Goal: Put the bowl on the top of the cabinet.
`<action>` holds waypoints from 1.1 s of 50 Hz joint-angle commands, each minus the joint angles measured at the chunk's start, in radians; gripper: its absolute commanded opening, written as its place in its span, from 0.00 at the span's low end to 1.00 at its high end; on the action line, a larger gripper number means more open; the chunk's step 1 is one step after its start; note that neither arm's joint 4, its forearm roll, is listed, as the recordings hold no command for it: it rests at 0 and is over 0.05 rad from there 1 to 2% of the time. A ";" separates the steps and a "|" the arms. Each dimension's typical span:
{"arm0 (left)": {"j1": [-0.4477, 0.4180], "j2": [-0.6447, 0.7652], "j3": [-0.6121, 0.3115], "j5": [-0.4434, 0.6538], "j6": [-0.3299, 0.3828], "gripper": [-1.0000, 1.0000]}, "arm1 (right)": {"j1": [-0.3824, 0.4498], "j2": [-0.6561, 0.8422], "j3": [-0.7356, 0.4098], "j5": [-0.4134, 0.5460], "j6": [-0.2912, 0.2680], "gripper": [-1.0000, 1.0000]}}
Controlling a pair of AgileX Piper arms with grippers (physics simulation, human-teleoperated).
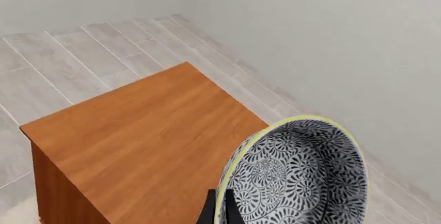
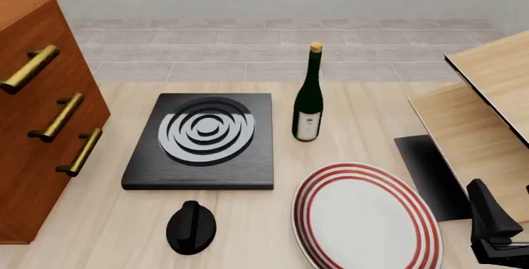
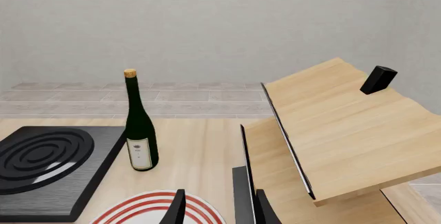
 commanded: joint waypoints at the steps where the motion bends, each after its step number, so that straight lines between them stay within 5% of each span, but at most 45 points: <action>1: 0.088 0.076 -0.016 -0.036 -0.057 0.00 | 0.000 0.000 0.000 0.000 0.000 1.00; 18: 0.190 0.156 -0.066 -0.055 -0.107 0.00 | 0.000 0.000 0.000 0.000 0.000 1.00; 55: 0.189 0.226 -0.054 -0.047 -0.151 0.00 | 0.000 0.000 0.000 0.000 0.000 1.00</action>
